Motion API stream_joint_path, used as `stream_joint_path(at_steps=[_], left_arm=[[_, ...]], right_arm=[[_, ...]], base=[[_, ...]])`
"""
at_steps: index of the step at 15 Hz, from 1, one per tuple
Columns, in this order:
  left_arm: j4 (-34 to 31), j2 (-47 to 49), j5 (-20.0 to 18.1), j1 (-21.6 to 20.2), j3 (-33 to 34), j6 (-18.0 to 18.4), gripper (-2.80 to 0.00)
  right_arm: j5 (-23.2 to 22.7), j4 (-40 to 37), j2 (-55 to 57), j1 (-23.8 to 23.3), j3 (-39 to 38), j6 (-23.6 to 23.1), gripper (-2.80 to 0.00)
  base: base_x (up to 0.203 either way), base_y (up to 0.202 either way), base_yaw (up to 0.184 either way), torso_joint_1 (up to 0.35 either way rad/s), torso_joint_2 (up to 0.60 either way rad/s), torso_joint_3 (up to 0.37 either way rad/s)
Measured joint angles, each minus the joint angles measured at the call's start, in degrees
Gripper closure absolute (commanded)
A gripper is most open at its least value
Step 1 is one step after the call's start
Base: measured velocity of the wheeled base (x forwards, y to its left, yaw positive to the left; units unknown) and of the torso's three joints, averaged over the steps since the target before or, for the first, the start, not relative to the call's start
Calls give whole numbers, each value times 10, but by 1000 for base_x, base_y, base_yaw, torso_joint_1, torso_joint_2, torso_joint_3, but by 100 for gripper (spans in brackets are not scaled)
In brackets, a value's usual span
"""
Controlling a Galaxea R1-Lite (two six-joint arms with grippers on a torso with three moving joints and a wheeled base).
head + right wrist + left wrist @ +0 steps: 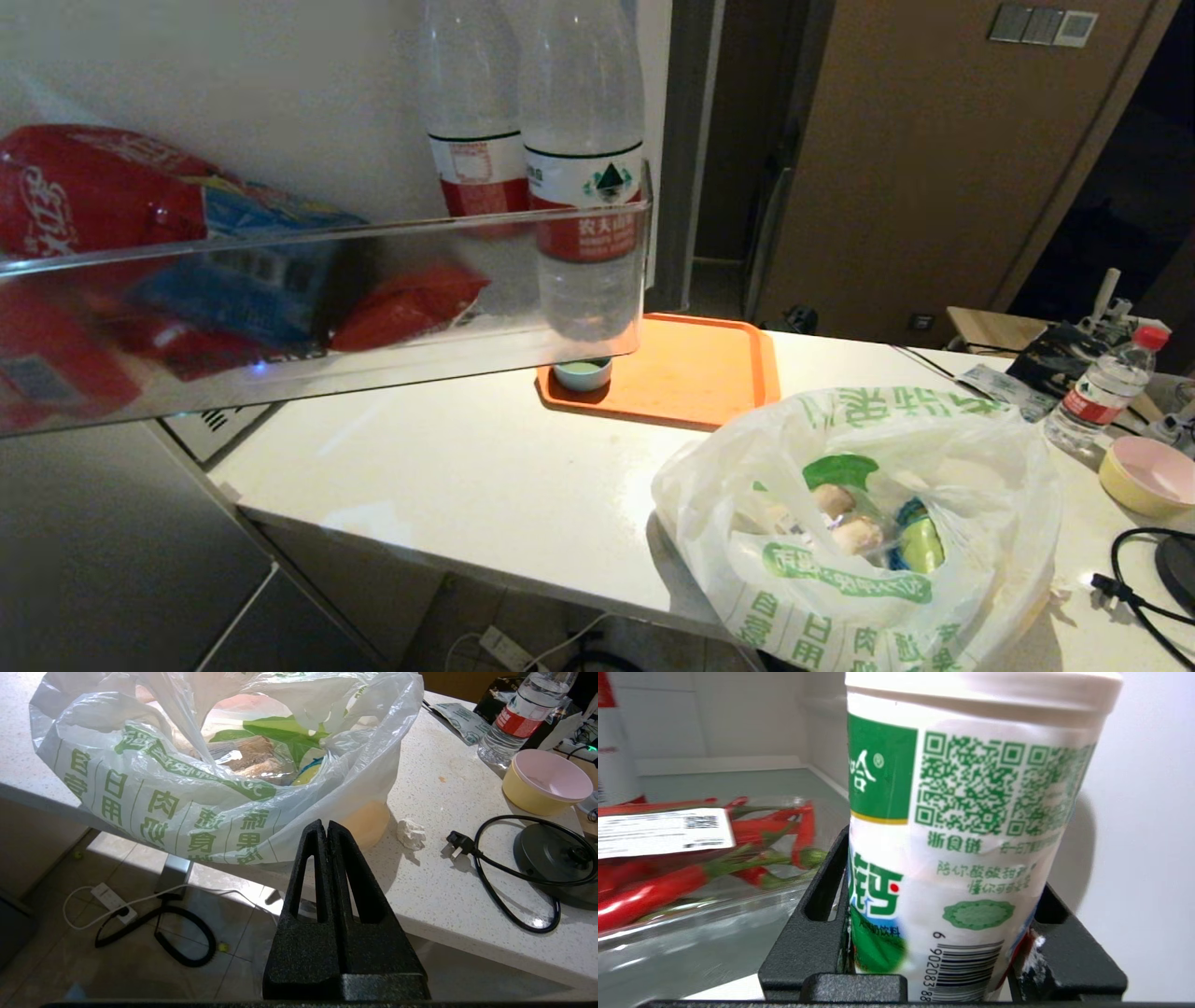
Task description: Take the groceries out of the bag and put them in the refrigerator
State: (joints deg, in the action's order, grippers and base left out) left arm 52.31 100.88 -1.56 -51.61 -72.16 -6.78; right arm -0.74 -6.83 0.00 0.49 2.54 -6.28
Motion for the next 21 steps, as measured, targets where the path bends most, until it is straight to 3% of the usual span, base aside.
stream_joint_path(at_steps=[12,21], left_arm=[[-97,102,4,0,-190,8,0],[-122,117,1,-20,-202,-1,0]], right_arm=[[0,0,0,0,0,0,0],[0,0,0,0,0,0,0]], base=[[0,0,0,0,0,0],[0,0,0,0,0,0]])
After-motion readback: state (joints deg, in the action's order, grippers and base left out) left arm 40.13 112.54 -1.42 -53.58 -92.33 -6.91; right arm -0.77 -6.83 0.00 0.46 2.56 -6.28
